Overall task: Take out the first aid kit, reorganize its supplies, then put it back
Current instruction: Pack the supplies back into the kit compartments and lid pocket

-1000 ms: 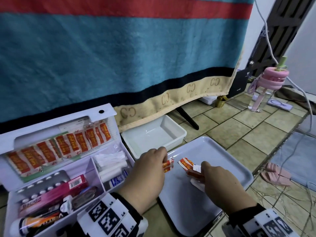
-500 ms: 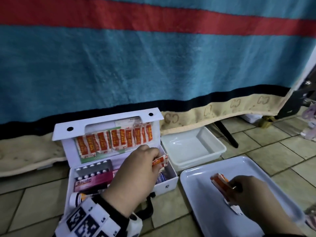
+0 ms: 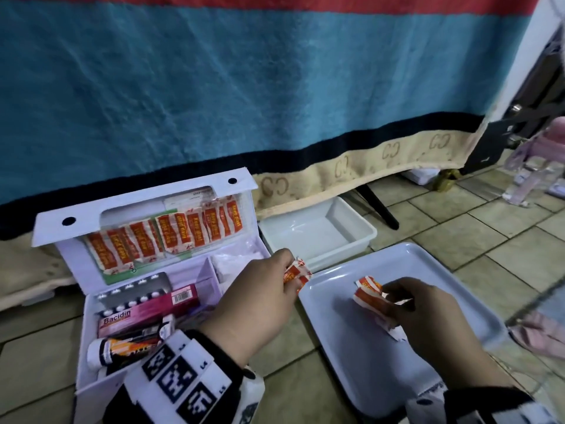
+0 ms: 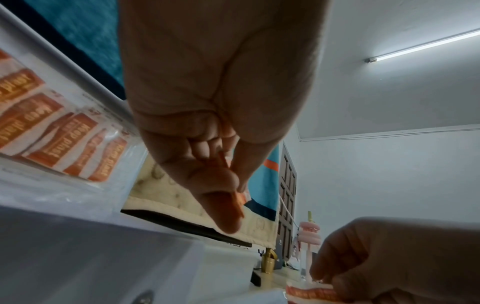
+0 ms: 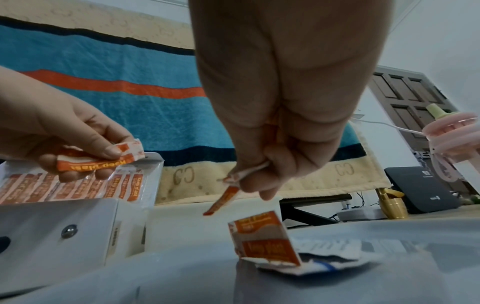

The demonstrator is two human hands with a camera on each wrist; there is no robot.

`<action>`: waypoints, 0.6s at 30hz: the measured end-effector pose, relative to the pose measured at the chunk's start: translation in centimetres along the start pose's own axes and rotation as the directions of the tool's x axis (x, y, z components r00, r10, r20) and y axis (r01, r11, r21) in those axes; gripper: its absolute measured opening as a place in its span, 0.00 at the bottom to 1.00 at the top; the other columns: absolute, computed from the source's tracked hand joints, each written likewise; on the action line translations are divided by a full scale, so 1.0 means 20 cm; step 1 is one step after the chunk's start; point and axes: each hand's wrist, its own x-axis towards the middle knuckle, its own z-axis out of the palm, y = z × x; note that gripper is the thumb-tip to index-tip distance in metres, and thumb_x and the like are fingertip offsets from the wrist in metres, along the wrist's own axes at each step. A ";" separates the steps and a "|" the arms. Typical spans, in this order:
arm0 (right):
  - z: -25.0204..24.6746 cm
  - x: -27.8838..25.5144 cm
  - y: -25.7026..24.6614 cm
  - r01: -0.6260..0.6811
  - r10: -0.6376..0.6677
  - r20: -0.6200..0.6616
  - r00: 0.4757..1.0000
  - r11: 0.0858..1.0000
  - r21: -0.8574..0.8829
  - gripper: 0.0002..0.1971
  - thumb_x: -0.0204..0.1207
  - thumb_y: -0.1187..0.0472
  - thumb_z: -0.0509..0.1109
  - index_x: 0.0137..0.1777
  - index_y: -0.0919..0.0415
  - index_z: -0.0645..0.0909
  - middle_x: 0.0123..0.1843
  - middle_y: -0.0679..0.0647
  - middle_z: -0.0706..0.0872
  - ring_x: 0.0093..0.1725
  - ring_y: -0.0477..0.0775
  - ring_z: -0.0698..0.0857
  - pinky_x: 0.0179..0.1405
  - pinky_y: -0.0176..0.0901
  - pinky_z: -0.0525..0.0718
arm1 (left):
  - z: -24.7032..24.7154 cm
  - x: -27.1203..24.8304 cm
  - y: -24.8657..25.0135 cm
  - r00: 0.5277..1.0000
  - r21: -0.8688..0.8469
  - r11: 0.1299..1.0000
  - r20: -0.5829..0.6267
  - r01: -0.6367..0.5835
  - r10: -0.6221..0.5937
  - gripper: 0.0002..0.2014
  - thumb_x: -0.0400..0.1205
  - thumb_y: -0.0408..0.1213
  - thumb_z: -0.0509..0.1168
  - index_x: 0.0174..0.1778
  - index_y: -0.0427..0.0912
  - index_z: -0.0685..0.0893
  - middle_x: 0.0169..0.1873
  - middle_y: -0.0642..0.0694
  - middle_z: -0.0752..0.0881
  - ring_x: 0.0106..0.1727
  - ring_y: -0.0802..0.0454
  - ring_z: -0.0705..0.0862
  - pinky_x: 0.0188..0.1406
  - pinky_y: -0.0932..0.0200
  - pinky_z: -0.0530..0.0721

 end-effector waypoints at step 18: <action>0.05 0.09 -0.46 0.234 -0.294 0.104 0.950 0.892 0.388 0.07 0.66 0.67 0.79 0.34 0.55 0.85 0.24 0.48 0.85 0.22 0.41 0.77 0.21 0.27 0.71 | -0.30 -0.10 -0.24 0.986 0.102 0.985 -0.101 0.142 -0.131 0.07 0.83 0.45 0.62 0.55 0.52 0.81 0.59 0.56 0.74 0.59 0.59 0.73 0.62 0.63 0.71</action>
